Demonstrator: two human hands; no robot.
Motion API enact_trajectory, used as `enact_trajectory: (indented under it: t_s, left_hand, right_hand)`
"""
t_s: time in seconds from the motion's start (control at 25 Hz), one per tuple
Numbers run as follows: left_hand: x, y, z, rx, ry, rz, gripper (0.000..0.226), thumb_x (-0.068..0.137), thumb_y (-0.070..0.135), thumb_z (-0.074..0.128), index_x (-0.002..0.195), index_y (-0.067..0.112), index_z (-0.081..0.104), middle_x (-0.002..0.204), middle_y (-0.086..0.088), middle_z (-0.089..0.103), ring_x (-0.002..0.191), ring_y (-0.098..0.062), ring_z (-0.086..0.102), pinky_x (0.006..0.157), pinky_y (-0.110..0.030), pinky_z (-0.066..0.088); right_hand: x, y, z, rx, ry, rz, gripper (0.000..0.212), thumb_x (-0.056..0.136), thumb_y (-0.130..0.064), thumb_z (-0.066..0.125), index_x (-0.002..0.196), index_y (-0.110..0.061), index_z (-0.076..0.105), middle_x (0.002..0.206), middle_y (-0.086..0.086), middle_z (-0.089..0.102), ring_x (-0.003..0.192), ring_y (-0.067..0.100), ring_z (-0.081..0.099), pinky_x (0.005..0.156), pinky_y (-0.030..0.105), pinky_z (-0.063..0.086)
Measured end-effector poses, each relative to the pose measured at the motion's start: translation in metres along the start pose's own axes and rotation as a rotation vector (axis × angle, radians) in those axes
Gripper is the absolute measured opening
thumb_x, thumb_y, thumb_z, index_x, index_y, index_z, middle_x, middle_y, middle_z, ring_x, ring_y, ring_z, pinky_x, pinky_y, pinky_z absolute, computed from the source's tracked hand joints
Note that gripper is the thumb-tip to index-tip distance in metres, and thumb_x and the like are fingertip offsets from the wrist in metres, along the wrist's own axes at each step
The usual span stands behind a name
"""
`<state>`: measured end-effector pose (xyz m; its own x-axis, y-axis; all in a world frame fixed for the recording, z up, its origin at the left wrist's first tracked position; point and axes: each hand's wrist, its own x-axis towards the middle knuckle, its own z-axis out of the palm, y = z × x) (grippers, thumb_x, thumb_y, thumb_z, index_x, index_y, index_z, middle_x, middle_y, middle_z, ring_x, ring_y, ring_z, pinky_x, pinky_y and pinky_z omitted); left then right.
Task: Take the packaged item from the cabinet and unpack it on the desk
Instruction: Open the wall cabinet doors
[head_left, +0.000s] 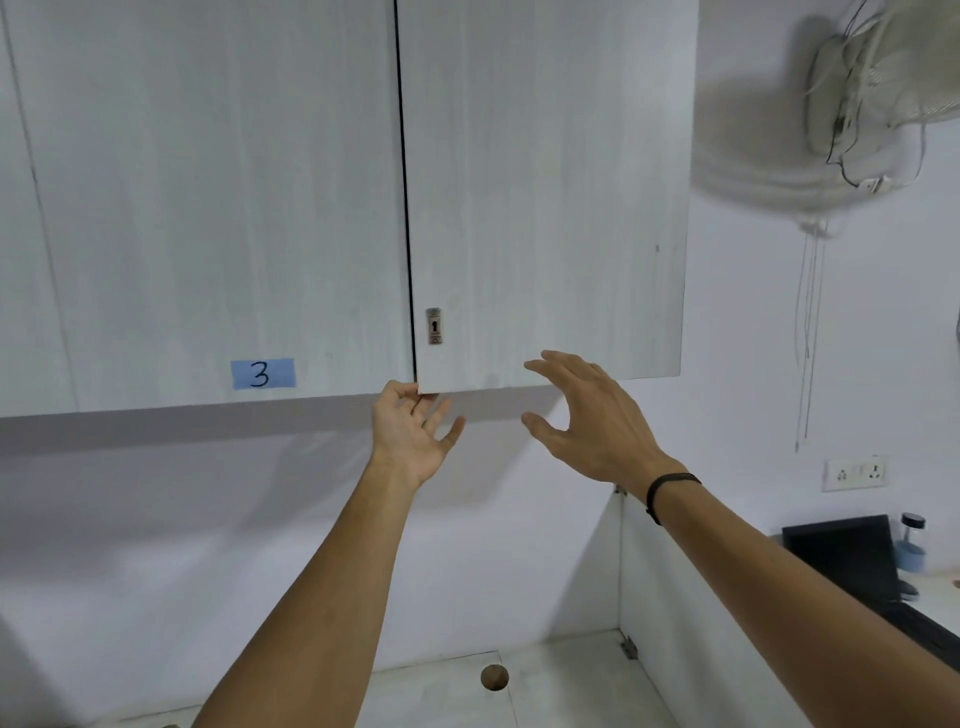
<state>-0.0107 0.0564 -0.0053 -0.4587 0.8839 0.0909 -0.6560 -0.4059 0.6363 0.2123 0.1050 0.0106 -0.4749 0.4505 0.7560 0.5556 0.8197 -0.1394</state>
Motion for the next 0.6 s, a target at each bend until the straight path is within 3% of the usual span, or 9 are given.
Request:
enact_trajectory:
  t_s: [0.12,0.28,0.44,0.6]
  left_hand:
    - [-0.020,-0.013,0.000,-0.074,0.022,0.049,0.044,0.087,0.031,0.051,0.123,0.011,0.066,0.129,-0.008,0.069,0.120,-0.025,0.064,0.102,-0.046,0.050]
    - [-0.065,-0.032,0.003,-0.048,0.026,0.109,0.031,0.095,0.033,0.046,0.101,0.011,0.067,0.117,-0.013,0.072,0.118,-0.027,0.068,0.097,-0.043,0.053]
    - [-0.118,-0.055,0.020,0.109,-0.111,0.177,0.025,0.099,0.019,0.044,0.088,0.009,0.064,0.102,-0.015,0.073,0.106,-0.028,0.071,0.099,-0.046,0.053]
    - [-0.154,-0.083,0.045,0.401,-0.313,0.364,0.031,0.101,0.004,0.045,0.080,0.007,0.067,0.086,-0.009,0.070,0.094,-0.024,0.068,0.099,-0.047,0.055]
  right_hand:
    - [-0.006,-0.005,-0.005,0.028,0.007,-0.007,0.061,0.091,-0.049,0.062,0.147,-0.033,0.043,0.158,-0.011,0.040,0.141,0.016,0.042,0.108,0.034,0.041]
    - [-0.013,-0.021,-0.012,0.098,0.072,-0.039,0.066,0.090,-0.049,0.062,0.149,-0.030,0.040,0.155,-0.011,0.042,0.139,0.013,0.044,0.110,0.037,0.044]
    - [-0.035,-0.040,-0.029,0.240,0.217,0.032,0.080,0.085,-0.054,0.067,0.152,-0.034,0.027,0.148,-0.014,0.043,0.127,0.006,0.050,0.102,0.025,0.041]
    - [-0.072,-0.040,-0.059,0.319,0.387,0.070,0.082,0.082,-0.050,0.073,0.150,-0.027,0.033,0.142,-0.010,0.048,0.124,0.004,0.052,0.101,0.016,0.044]
